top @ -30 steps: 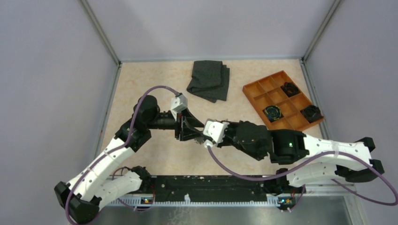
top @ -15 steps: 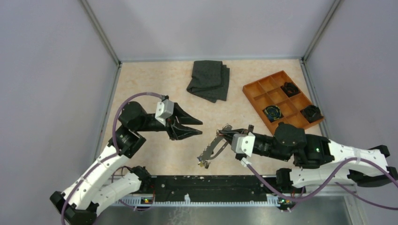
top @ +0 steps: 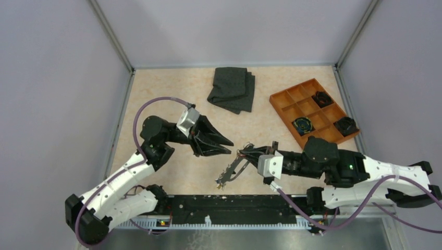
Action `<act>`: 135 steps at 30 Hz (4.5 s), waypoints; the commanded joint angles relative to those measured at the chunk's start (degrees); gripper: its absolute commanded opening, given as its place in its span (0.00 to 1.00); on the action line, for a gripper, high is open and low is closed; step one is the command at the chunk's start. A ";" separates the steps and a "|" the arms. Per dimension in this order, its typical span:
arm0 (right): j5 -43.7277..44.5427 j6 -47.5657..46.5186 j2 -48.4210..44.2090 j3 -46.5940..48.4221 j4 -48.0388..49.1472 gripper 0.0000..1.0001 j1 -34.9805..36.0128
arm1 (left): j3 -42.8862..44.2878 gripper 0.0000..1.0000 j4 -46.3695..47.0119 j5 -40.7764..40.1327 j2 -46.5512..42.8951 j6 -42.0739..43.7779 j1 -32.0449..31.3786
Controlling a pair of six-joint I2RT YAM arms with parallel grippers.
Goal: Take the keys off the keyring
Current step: Remove the key from the keyring.
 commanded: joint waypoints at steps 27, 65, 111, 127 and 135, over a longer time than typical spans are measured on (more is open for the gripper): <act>2.55 -3.10 1.25 -0.30 10.32 0.00 -0.41 | -3.11 0.30 21.21 1.64 4.52 -12.13 -5.75; 11.43 -8.21 0.92 -4.22 14.43 0.00 -0.38 | -2.33 0.00 -9.51 -14.99 -8.01 6.80 -5.75; 18.63 -12.07 8.36 0.29 1.26 0.00 1.99 | -1.64 0.00 -11.51 -20.72 0.68 -25.91 2.60; 17.44 -12.56 7.98 2.41 5.04 0.00 2.00 | -2.22 0.22 -18.86 -26.87 -0.10 -16.64 2.84; 15.44 -11.04 6.29 2.89 5.10 0.00 2.00 | -3.85 0.25 -16.03 -28.31 -3.95 -8.86 2.84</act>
